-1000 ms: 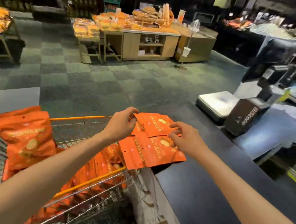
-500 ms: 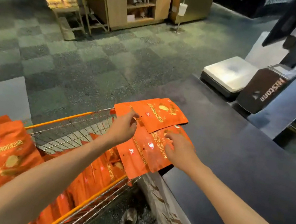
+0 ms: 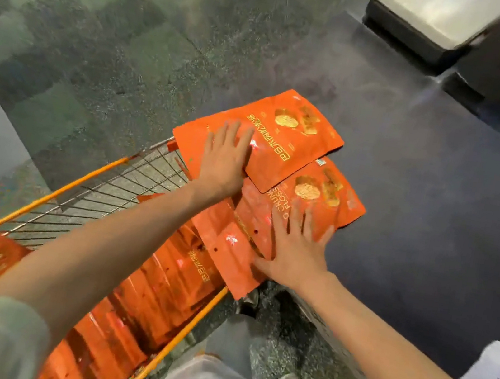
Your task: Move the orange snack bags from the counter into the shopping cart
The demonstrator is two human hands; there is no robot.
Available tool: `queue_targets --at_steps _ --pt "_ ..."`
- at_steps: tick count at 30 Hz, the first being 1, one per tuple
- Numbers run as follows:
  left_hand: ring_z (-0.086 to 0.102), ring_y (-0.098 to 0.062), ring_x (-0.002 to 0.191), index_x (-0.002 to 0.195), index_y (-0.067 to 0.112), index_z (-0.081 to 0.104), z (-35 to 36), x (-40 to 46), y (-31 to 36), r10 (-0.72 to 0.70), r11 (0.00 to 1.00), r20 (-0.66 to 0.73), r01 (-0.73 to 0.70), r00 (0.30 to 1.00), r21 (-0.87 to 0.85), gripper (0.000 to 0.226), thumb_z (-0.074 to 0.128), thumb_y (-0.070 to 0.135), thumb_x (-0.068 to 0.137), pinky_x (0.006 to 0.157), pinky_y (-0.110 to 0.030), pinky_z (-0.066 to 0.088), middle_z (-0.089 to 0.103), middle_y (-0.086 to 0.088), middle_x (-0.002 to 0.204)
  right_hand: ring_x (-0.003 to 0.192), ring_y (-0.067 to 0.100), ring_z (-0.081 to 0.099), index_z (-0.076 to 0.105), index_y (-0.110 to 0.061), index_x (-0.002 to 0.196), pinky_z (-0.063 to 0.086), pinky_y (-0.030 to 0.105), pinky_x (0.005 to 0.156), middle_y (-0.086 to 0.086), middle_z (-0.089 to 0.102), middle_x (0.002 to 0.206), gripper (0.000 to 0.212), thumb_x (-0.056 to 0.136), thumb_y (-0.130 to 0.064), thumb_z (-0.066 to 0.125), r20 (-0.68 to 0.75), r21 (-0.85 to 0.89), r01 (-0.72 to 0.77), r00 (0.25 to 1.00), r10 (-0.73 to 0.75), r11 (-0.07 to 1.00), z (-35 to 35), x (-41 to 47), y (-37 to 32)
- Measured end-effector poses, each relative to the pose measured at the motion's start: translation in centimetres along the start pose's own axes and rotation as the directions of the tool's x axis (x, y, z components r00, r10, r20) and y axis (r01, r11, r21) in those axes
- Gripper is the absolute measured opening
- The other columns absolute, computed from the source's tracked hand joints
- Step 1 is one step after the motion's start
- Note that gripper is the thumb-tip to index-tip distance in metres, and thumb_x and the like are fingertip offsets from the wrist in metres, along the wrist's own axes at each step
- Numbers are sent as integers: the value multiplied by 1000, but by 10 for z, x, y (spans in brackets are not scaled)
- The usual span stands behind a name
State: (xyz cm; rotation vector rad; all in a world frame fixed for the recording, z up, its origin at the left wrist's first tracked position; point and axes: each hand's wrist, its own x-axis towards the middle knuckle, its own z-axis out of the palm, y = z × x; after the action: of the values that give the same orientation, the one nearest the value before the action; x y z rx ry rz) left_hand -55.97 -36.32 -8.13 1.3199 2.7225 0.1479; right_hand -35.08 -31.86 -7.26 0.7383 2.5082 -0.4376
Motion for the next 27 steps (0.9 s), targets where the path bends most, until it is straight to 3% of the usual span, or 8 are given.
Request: queue_targets --at_steps 5,8,10,15,17,20,24,27 --pt "10 -35 145 147 19 23 15 25 5 183 964 123 -203 975 172 70 53 12 83 115 -55 9 15 -10 157 144 46 -6 -4 -22 151 9 72 106 18 -15 158 105 79 -61 60 -45 -87 -31 999 27 996 28 16 3" --pt "18 -32 143 146 20 30 24 35 1 284 927 169 -315 944 203 55 41 16 92 115 -52 8 25 -8 155 137 50 27 27 -16 147 33 68 98 26 21 154 96 71 -48 76 -49 -157 -66 997 59 985 31 24 4" --pt "30 -30 138 141 19 40 26 40 -4 323 918 154 -349 934 191 50 28 19 93 113 -51 15 39 -7 148 123 50 47 50 -11 134 47 63 85 28 45 140 80 66 -41 80 -59 -217 -71 996 60 974 33 25 6" --pt "46 -30 128 129 16 55 19 41 -4 353 924 91 -362 931 121 57 17 21 87 103 -46 30 54 -7 137 121 46 52 54 -1 130 58 49 69 25 51 136 73 68 -30 79 -35 -247 -15 999 6 969 28 24 11" --pt "49 -29 125 127 16 57 16 43 -2 363 925 65 -367 930 94 43 34 13 91 97 -43 34 57 -6 135 112 44 59 61 4 121 58 44 59 26 58 127 71 57 -17 83 -29 -233 -28 999 22 972 23 21 14" --pt "62 -30 108 111 14 65 8 48 0 377 924 -7 -376 926 67 33 47 9 83 83 -41 44 68 -8 116 113 39 59 62 6 116 58 43 66 24 60 126 51 67 -5 71 -34 -207 5 999 -13 978 7 17 11" --pt "67 -31 90 101 13 67 -8 46 8 385 923 -103 -382 917 50 45 30 23 77 72 -38 45 72 -10 96 97 30 63 59 -7 106 43 33 63 12 64 108 22 86 -2 52 -131 -128 68 988 -84 989 -17 12 16" --pt "67 -32 88 98 14 67 -25 41 14 377 926 -151 -375 914 44 53 23 30 74 70 -38 45 72 -9 94 89 32 65 57 -8 103 39 33 62 13 67 100 19 89 -3 45 -212 -81 38 976 -55 996 -37 4 24"
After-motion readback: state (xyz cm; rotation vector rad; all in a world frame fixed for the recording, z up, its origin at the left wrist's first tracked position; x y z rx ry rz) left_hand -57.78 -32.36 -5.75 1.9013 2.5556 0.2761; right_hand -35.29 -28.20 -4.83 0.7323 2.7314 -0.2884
